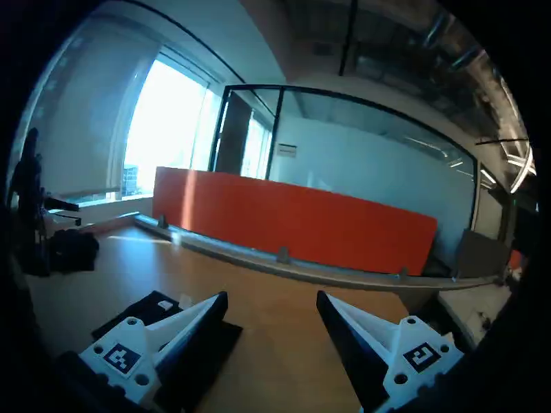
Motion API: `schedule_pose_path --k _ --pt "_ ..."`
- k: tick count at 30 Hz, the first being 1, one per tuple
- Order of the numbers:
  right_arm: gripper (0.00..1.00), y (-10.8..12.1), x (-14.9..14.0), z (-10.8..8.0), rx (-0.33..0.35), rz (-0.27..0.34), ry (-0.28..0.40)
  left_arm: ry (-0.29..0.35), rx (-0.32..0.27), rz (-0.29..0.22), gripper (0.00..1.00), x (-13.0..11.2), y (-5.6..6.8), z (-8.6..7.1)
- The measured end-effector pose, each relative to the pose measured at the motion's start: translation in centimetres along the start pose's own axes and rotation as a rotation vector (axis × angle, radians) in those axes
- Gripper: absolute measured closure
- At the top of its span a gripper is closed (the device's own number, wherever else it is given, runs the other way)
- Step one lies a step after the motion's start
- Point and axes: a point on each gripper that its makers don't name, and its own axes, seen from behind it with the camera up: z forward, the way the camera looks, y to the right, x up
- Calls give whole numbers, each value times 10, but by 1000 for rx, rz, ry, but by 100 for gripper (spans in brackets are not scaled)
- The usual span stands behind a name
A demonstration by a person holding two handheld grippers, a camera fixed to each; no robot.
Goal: Fold towel
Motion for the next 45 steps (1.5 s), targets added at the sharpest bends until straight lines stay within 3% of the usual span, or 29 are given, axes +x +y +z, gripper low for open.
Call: schedule_pose_path --k 6,15,24,33,45 --pt "0 -35 -30 -4 106 -42 -69 -62 -76 28 7 -11 23 15" --pt "0 -78 -75 -5 268 -118 -224 -190 -184 60 7 -49 55 15" --pt "0 -102 -118 -5 374 -173 -330 -323 -261 106 7 -101 75 14" --pt "0 -116 -165 -7 429 -210 -418 -406 -319 128 7 -151 91 12" --pt "0 -127 -207 -10 458 -218 -483 -483 -358 134 7 -205 104 12"
